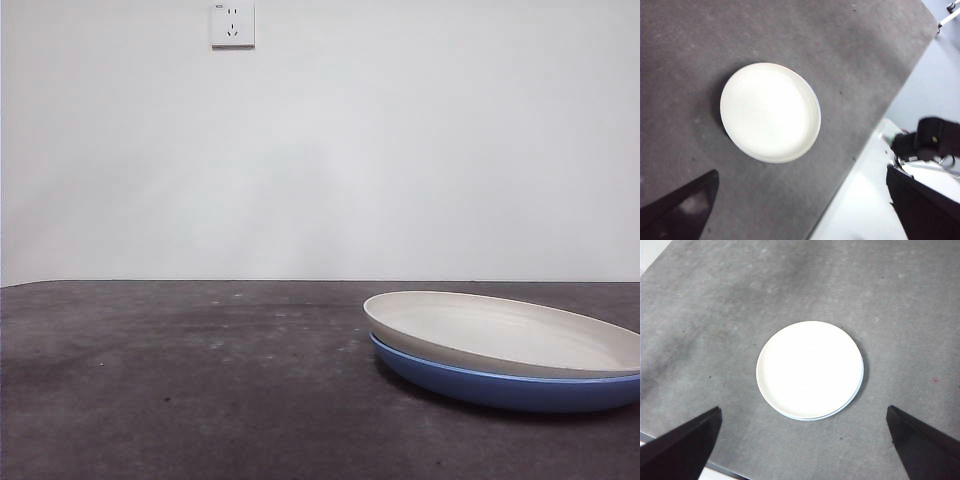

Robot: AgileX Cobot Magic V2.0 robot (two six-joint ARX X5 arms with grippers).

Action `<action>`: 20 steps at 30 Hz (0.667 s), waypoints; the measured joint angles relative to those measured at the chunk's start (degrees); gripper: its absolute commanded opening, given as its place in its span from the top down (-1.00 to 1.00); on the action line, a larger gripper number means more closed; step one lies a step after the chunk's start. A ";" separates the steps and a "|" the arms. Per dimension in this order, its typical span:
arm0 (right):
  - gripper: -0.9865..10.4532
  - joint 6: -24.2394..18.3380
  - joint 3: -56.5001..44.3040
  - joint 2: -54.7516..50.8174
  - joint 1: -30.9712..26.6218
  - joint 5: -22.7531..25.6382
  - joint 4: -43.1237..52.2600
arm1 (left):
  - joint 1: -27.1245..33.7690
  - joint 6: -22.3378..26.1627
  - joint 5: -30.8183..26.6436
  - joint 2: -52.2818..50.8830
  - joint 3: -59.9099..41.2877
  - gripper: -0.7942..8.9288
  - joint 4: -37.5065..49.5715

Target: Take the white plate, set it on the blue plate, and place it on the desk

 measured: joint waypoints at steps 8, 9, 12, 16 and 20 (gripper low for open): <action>-0.18 0.48 0.00 1.29 0.00 -0.02 -0.92 | 0.00 4.48 0.00 -18.84 -18.29 -0.51 0.24; -0.18 0.48 0.00 1.84 -0.02 -0.02 -1.22 | 0.00 4.74 0.00 -21.20 -20.52 -0.51 0.26; -0.18 0.50 0.00 4.13 0.00 -0.48 -1.33 | 0.00 5.97 -0.02 -29.00 -28.46 -0.51 1.62; -0.18 0.87 0.00 8.00 0.00 -3.50 -1.92 | 0.24 6.25 -0.22 -37.97 -36.52 -0.51 5.81; -0.18 0.83 0.00 12.39 0.00 -4.61 -2.19 | 0.26 6.16 -0.26 -45.20 -40.52 -0.51 7.39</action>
